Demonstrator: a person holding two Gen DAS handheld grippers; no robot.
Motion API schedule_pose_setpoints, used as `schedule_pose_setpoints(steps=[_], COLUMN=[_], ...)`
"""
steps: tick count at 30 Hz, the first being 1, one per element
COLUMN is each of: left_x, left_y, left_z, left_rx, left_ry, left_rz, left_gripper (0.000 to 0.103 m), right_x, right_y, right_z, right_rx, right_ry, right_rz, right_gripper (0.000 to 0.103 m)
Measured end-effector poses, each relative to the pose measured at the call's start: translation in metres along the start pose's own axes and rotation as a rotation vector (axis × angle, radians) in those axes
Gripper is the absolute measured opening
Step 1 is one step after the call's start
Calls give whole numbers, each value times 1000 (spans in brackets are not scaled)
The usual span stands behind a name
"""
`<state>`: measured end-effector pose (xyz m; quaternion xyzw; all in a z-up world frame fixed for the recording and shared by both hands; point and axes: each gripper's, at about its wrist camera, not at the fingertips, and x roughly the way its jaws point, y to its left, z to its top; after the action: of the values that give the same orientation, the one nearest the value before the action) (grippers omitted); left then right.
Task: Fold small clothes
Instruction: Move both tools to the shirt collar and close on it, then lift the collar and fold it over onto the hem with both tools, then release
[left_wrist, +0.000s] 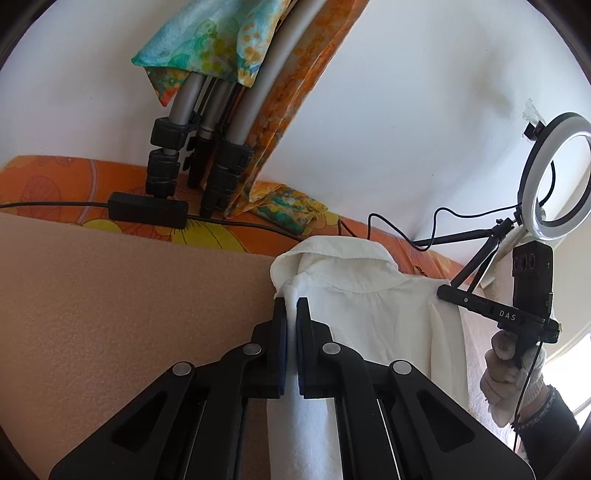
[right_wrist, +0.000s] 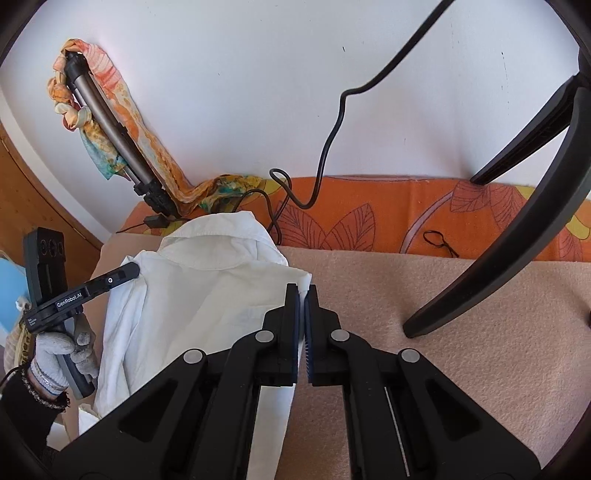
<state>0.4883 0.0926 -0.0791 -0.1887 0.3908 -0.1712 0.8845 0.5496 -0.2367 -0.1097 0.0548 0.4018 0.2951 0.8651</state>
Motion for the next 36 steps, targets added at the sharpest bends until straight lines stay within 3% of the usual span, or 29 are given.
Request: schedule_pose_setpoints(steps=[10,17,26,36], left_x=[-68,-125,-191,-220], left_y=[-39,-73,-96,-99], left_z=[6,-16,-82,-171], left_rx=[56,133,165,179], left_ry=[-94,-145,-147,-66], left_rz=[-34,-32,-45,-16], left_gripper=[2,2,2,2], right_x=[-74,-141,-207,-229], right_y=[29,61,86,113], right_z=[1,-23,-101,-203], right_rx=[-59,-112,-122,-126], right_ry=[-96,-143,-163,-106], right_rz=[27,28,48,18], right_gripper=[3,3,3,3])
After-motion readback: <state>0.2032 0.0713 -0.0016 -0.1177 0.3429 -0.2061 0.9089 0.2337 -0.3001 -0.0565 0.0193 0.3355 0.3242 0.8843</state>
